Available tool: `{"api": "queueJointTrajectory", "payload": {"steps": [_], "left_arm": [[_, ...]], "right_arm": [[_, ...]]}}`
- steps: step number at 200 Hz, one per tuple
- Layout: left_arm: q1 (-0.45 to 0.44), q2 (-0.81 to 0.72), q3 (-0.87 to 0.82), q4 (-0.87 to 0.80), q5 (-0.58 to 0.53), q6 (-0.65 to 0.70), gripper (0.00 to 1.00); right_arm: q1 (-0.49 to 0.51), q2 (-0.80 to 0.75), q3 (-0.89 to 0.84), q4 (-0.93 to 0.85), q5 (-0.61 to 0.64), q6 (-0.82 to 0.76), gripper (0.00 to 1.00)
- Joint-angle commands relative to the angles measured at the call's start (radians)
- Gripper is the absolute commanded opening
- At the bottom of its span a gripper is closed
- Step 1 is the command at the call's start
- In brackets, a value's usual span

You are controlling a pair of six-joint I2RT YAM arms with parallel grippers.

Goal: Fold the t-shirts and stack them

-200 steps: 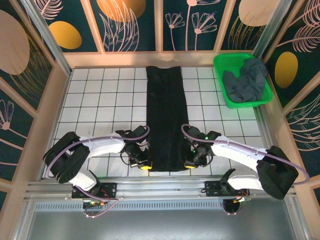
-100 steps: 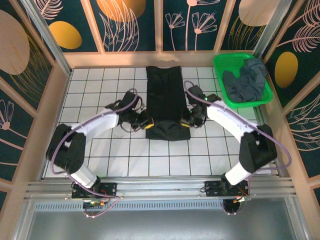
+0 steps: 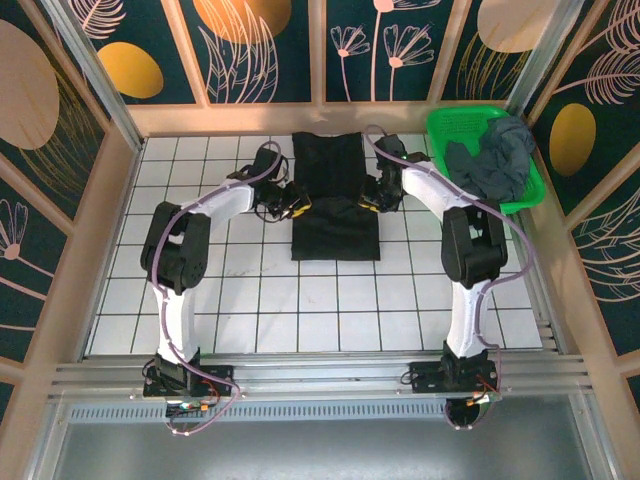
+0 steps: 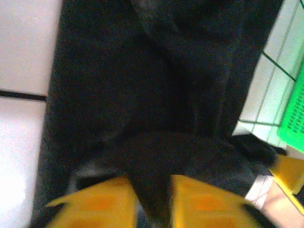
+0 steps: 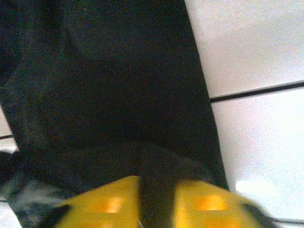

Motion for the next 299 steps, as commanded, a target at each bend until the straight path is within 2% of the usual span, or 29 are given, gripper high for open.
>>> {"api": "queueJointTrajectory", "payload": {"steps": [1, 18, 40, 72, 103, 120, 140, 183, 203, 222, 246, 265, 279, 299], "left_arm": [[0.005, -0.012, 0.055, -0.055, -0.085, 0.039, 0.64], [0.005, -0.055, 0.015, -0.060, -0.109, 0.033, 0.72], [0.004, -0.171, -0.136, -0.037, -0.126, -0.005, 0.71], [-0.005, -0.330, -0.428, 0.080, -0.030, -0.124, 0.63], [-0.037, -0.351, -0.535, 0.156, 0.038, -0.209, 0.62], [-0.057, -0.319, -0.541, 0.166, 0.059, -0.228, 0.61], [-0.077, -0.281, -0.544, 0.160, 0.069, -0.236, 0.56], [-0.084, -0.223, -0.528, 0.147, 0.056, -0.215, 0.46], [-0.084, -0.202, -0.515, 0.137, 0.034, -0.205, 0.38], [-0.084, -0.185, -0.498, 0.135, 0.013, -0.197, 0.31], [-0.084, -0.170, -0.470, 0.130, 0.002, -0.187, 0.16], [-0.081, -0.172, -0.458, 0.115, -0.007, -0.176, 0.00], [-0.079, -0.185, -0.462, 0.101, -0.013, -0.165, 0.00], [-0.079, -0.211, -0.483, 0.082, -0.006, -0.149, 0.00]], "right_arm": [[-0.017, -0.005, 0.038, 0.049, -0.049, -0.068, 0.48], [-0.037, -0.038, 0.029, 0.039, -0.015, -0.069, 0.54], [-0.053, -0.159, -0.088, 0.073, 0.045, -0.045, 0.66], [-0.045, -0.343, -0.361, 0.109, 0.036, 0.027, 0.65], [0.002, -0.456, -0.599, 0.175, -0.038, 0.140, 0.62], [0.017, -0.472, -0.658, 0.198, -0.062, 0.185, 0.62], [0.016, -0.451, -0.700, 0.222, -0.086, 0.210, 0.62], [0.016, -0.350, -0.676, 0.279, -0.123, 0.205, 0.58], [0.016, -0.306, -0.638, 0.291, -0.131, 0.208, 0.54], [0.017, -0.272, -0.615, 0.296, -0.135, 0.211, 0.45], [0.016, -0.253, -0.596, 0.320, -0.132, 0.215, 0.23], [0.017, -0.253, -0.569, 0.321, -0.129, 0.216, 0.11], [0.019, -0.265, -0.560, 0.298, -0.111, 0.216, 0.00], [0.019, -0.304, -0.586, 0.264, -0.089, 0.211, 0.00]]}}
